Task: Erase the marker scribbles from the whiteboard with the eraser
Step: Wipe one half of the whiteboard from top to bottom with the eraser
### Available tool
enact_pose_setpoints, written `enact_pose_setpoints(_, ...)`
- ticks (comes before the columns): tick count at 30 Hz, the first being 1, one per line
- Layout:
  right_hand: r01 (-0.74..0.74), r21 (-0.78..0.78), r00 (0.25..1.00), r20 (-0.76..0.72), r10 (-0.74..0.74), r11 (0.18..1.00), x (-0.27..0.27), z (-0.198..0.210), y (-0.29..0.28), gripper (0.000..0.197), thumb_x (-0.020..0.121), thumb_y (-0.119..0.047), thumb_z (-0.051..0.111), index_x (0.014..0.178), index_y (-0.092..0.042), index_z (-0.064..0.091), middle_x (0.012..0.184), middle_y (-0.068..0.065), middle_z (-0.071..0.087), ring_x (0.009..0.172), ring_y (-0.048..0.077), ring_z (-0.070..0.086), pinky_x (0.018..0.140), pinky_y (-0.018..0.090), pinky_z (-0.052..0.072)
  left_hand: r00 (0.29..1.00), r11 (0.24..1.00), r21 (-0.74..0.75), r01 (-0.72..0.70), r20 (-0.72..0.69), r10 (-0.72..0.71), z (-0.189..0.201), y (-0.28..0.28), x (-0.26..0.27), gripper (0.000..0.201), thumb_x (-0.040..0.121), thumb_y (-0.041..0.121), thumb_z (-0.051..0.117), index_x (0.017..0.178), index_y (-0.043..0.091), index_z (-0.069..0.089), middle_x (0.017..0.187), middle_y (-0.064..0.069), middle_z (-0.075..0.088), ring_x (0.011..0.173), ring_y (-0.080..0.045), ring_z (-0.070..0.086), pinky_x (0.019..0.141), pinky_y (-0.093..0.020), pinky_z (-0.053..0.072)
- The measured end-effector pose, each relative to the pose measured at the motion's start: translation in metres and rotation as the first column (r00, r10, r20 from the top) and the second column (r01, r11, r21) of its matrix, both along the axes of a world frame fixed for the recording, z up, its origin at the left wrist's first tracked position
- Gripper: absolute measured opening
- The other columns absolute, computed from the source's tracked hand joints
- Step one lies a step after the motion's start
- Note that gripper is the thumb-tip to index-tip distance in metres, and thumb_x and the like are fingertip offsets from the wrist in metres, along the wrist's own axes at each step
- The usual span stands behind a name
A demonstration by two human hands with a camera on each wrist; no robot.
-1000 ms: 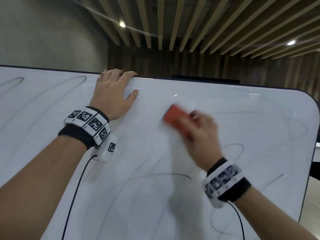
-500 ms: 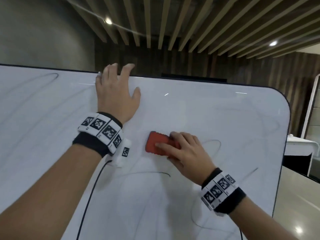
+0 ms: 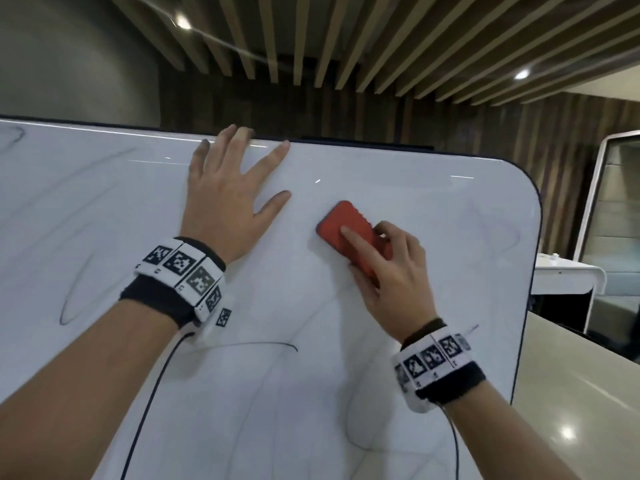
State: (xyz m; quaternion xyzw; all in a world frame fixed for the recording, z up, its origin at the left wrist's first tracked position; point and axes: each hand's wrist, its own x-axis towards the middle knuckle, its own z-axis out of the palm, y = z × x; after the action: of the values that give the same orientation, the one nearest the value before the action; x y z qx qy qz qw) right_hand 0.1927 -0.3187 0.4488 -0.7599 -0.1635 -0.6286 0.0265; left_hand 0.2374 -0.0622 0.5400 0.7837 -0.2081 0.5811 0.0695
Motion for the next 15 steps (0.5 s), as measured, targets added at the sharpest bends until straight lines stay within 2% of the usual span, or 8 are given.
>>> enact_pose_setpoints(1, 0.012, -0.025, 1.000, 0.006, -0.012, 1.000, -0.001, 0.005, -0.012, 0.046, 0.094, -0.024, 0.066, 0.140, -0.027, 0.060, 0.128, 0.017, 0.053, 0.107, 0.035, 0.051, 0.096, 0.047, 0.043, 1.000, 1.000, -0.003, -0.004, 0.001, 0.004, 0.000, 0.000, 0.000, 0.057, 0.102, 0.057, 0.041, 0.154, 0.037, 0.034, 0.156, -0.012, 0.034, 0.151, -0.031, 0.025, 0.124, -0.053, 0.018)
enact_pose_setpoints(3, 0.028, 0.173, 0.997, 0.063, -0.040, 0.985, -0.001, 0.024, -0.042, 0.051, 0.093, -0.025, 0.063, 0.143, -0.026, 0.057, 0.129, 0.021, 0.051, 0.109, 0.039, 0.051, 0.099, 0.045, 0.040, 1.000, 1.000, -0.012, -0.005, 0.009, 0.005, 0.000, -0.001, -0.002, 0.056, 0.102, 0.057, 0.041, 0.154, 0.038, 0.034, 0.155, -0.012, 0.034, 0.150, -0.031, 0.025, 0.124, -0.053, 0.018)
enact_pose_setpoints(5, 0.006, 0.553, 0.994, 0.090, -0.067, 0.833, -0.002, 0.044, -0.068, 0.055, 0.094, -0.027, 0.062, 0.148, -0.027, 0.051, 0.133, 0.023, 0.047, 0.115, 0.041, 0.048, 0.103, 0.042, 0.037, 1.000, 1.000, -0.014, -0.001, 0.013, 0.001, 0.000, -0.002, -0.002, 0.056, 0.102, 0.056, 0.042, 0.154, 0.038, 0.034, 0.155, -0.012, 0.034, 0.150, -0.031, 0.025, 0.124, -0.053, 0.018)
enact_pose_setpoints(7, -0.002, 0.694, 0.995, 0.073, -0.068, 0.720, -0.003, 0.052, -0.061, 0.056, 0.094, -0.028, 0.061, 0.149, -0.026, 0.048, 0.134, 0.023, 0.045, 0.117, 0.043, 0.046, 0.103, 0.043, 0.036, 1.000, 1.000, -0.008, -0.006, 0.013, 0.006, -0.001, -0.002, -0.002, 0.056, 0.102, 0.057, 0.041, 0.155, 0.038, 0.033, 0.156, -0.012, 0.033, 0.150, -0.031, 0.025, 0.124, -0.054, 0.018)
enact_pose_setpoints(10, -0.034, 0.244, 0.998, 0.054, 0.021, 0.969, 0.000, 0.023, -0.008, 0.051, 0.090, -0.022, 0.063, 0.142, -0.023, 0.058, 0.130, 0.021, 0.050, 0.111, 0.040, 0.050, 0.099, 0.043, 0.037, 1.000, 1.000, -0.001, -0.015, 0.011, 0.015, 0.000, 0.000, 0.000, 0.056, 0.102, 0.057, 0.039, 0.155, 0.039, 0.032, 0.156, -0.011, 0.033, 0.150, -0.030, 0.024, 0.124, -0.053, 0.017)
enact_pose_setpoints(12, -0.050, -0.152, 0.998, -0.050, 0.042, 0.987, -0.001, -0.002, 0.013, 0.042, 0.095, -0.024, 0.062, 0.136, -0.031, 0.062, 0.129, 0.014, 0.053, 0.111, 0.036, 0.051, 0.098, 0.045, 0.039, 1.000, 1.000, 0.003, -0.017, 0.008, 0.017, 0.001, 0.000, 0.001, 0.056, 0.102, 0.058, 0.037, 0.155, 0.039, 0.032, 0.156, -0.011, 0.032, 0.150, -0.030, 0.024, 0.124, -0.053, 0.017)
enact_pose_setpoints(13, -0.045, -0.239, 0.997, -0.077, 0.027, 0.970, -0.002, 0.001, 0.008, 0.040, 0.096, -0.026, 0.061, 0.135, -0.033, 0.062, 0.130, 0.013, 0.055, 0.112, 0.036, 0.051, 0.098, 0.045, 0.040, 1.000, 1.000, 0.003, -0.015, 0.008, 0.015, 0.001, 0.000, 0.001, 0.056, 0.102, 0.058, 0.036, 0.155, 0.039, 0.032, 0.156, -0.011, 0.032, 0.150, -0.030, 0.024, 0.124, -0.053, 0.018)
enact_pose_setpoints(15, -0.027, -0.122, 1.000, -0.014, 0.026, 0.992, -0.001, 0.022, -0.021, 0.044, 0.094, -0.026, 0.061, 0.138, -0.031, 0.059, 0.128, 0.017, 0.054, 0.110, 0.038, 0.053, 0.098, 0.045, 0.041, 1.000, 1.000, 0.003, -0.012, 0.007, 0.012, 0.001, 0.001, 0.001, 0.057, 0.102, 0.058, 0.034, 0.155, 0.039, 0.032, 0.157, -0.011, 0.032, 0.150, -0.030, 0.024, 0.124, -0.053, 0.018)
